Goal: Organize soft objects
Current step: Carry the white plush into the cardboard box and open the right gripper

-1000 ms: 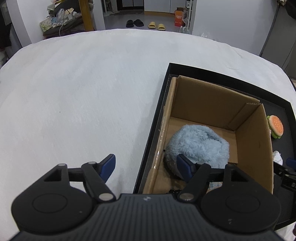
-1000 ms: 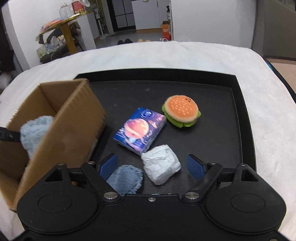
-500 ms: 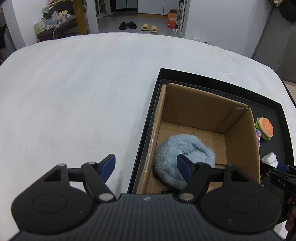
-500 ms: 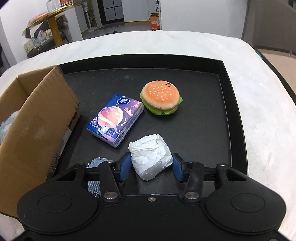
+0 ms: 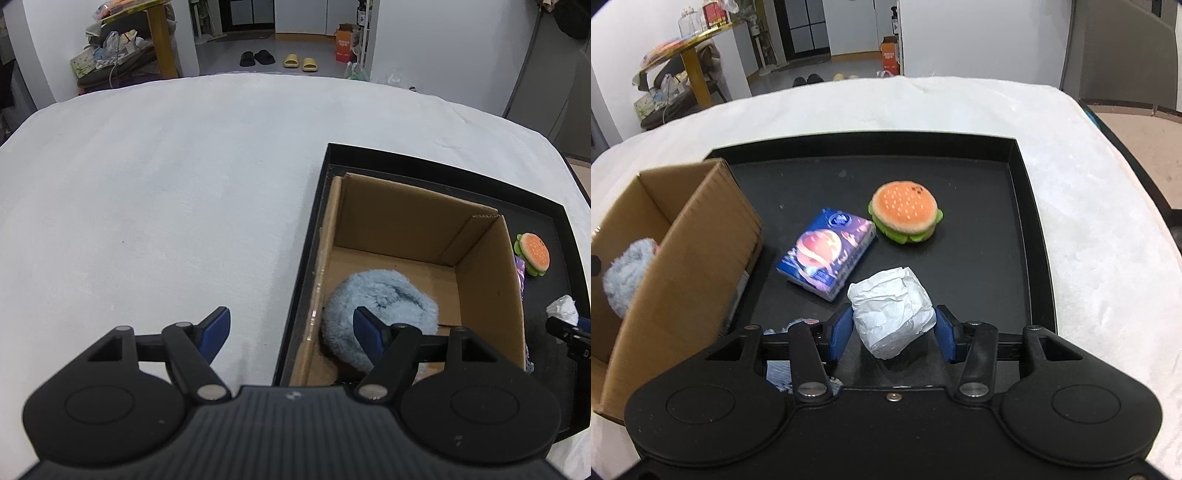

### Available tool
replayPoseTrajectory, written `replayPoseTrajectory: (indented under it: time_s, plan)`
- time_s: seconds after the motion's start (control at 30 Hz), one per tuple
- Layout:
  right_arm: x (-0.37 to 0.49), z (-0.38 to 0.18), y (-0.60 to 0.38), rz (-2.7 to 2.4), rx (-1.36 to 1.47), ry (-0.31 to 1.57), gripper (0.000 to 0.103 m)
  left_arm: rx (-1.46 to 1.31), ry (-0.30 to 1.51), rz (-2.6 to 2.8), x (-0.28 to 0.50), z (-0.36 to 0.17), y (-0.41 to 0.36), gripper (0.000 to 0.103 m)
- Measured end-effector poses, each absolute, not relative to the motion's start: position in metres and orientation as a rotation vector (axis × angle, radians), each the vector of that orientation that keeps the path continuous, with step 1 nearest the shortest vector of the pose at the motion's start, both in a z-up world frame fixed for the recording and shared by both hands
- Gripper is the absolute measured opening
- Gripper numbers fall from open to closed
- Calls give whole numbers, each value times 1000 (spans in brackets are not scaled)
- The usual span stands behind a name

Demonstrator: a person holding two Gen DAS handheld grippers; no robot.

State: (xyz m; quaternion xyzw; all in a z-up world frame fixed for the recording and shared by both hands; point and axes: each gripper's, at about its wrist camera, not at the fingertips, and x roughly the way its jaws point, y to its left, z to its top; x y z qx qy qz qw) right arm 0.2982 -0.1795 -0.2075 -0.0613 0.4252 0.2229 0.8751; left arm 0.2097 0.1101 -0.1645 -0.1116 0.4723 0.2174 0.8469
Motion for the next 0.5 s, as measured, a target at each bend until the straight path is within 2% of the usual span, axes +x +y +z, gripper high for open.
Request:
replayPoseTrajectory:
  time_s: [0.5]
  plan:
    - [288, -167, -147, 536, -134, 793, 47, -263, 992, 449, 195, -161, 122, 72]
